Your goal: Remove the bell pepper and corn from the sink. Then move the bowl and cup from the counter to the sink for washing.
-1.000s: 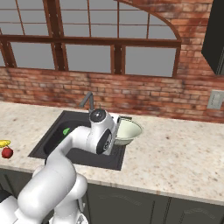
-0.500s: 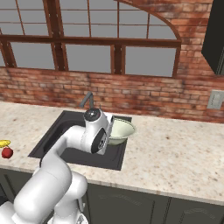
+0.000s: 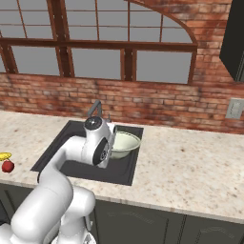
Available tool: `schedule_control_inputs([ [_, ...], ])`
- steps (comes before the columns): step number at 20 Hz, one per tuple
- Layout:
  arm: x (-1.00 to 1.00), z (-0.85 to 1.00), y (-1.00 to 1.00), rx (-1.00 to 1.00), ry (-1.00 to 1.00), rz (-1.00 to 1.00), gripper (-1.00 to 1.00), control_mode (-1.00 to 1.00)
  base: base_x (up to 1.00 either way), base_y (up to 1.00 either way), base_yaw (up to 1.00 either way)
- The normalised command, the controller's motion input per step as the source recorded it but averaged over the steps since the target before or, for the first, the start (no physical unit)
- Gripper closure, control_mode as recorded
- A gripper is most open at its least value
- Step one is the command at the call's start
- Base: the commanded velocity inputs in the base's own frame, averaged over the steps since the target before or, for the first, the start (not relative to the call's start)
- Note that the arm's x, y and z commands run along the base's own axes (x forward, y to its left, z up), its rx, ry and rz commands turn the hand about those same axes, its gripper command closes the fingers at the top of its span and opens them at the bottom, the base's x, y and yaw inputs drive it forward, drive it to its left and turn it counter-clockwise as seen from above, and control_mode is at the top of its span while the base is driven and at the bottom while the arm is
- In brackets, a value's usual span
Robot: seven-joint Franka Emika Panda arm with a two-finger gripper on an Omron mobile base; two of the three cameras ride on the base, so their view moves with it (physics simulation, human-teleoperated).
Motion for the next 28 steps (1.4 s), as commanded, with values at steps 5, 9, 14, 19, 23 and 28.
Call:
schedule_control_inputs([
  [5,0.0,-0.02,0.22,0.03,0.07,0.03,1.0,-1.0,0.0,0.0,0.0],
  [9,0.0,-0.03,0.2,0.05,0.04,0.03,1.0,-1.0,0.0,0.0,0.0],
  [14,0.0,-0.06,0.17,0.05,0.01,0.03,1.0,-1.0,0.0,0.0,0.0],
  [19,0.0,-0.08,0.17,0.03,0.0,0.01,1.0,-1.0,0.0,0.0,0.0],
  [23,0.0,-0.1,0.19,0.02,0.0,0.0,1.0,-1.0,0.0,0.0,0.0],
  [28,0.02,-0.14,0.18,0.0,0.06,0.0,1.0,-1.0,0.0,0.0,0.0],
])
